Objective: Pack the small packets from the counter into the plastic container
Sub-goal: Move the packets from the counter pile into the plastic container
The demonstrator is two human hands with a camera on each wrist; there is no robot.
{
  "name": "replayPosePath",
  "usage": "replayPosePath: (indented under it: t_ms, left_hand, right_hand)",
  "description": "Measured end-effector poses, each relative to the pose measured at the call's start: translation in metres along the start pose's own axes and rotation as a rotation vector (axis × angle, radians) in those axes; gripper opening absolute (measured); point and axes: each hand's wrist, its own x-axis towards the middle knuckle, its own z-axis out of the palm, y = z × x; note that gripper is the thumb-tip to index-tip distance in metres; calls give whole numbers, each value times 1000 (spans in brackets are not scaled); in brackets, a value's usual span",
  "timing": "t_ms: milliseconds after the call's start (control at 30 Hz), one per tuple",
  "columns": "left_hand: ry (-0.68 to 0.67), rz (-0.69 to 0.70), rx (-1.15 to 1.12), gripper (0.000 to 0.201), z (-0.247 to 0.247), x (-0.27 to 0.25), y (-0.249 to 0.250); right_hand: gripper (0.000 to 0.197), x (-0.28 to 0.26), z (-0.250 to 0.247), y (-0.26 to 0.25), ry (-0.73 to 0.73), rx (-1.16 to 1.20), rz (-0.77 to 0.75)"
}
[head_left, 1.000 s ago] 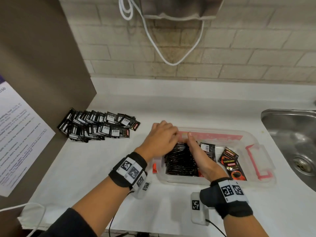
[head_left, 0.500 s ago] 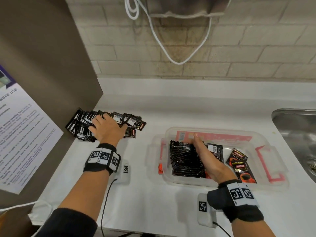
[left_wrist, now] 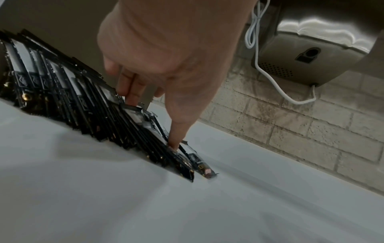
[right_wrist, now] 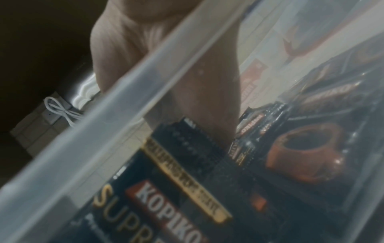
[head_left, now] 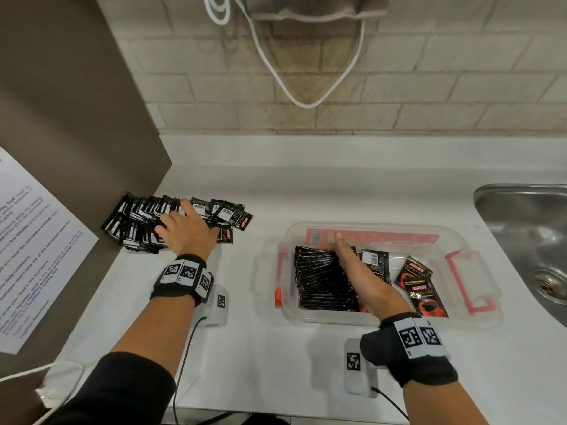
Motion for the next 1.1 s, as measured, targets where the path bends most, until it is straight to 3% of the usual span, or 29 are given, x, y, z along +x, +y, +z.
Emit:
replayPosePath:
  t_ms: [233, 333, 433, 500, 800, 900, 1033, 1100]
  left_hand:
    - [-118, -132, -204, 81, -14, 3, 9]
    - [-214, -163, -366, 61, -21, 4, 10]
    - [-261, -69, -391, 27, -31, 3, 6]
    - [-255, 13, -458, 15, -44, 0, 7]
    - [-236, 383, -909, 28, -127, -33, 47]
    - [-399, 475, -1104, 31, -136, -49, 64]
    - [-617, 510, -1212, 33, -119, -69, 89]
    - [-682, 531, -1225, 34, -105, -76, 99]
  right_hand:
    - [54, -3, 3, -6, -28, 38, 16]
    - [54, -5, 3, -7, -28, 44, 12]
    - [55, -4, 3, -7, -40, 61, 2]
    - [56, -3, 2, -6, -36, 55, -4]
    - [64, -1, 3, -4, -26, 22, -17]
    - [65, 0, 0, -1, -26, 14, -21]
    - [99, 6, -2, 3, 57, -24, -40]
    - [98, 8, -1, 3, 67, -10, -63]
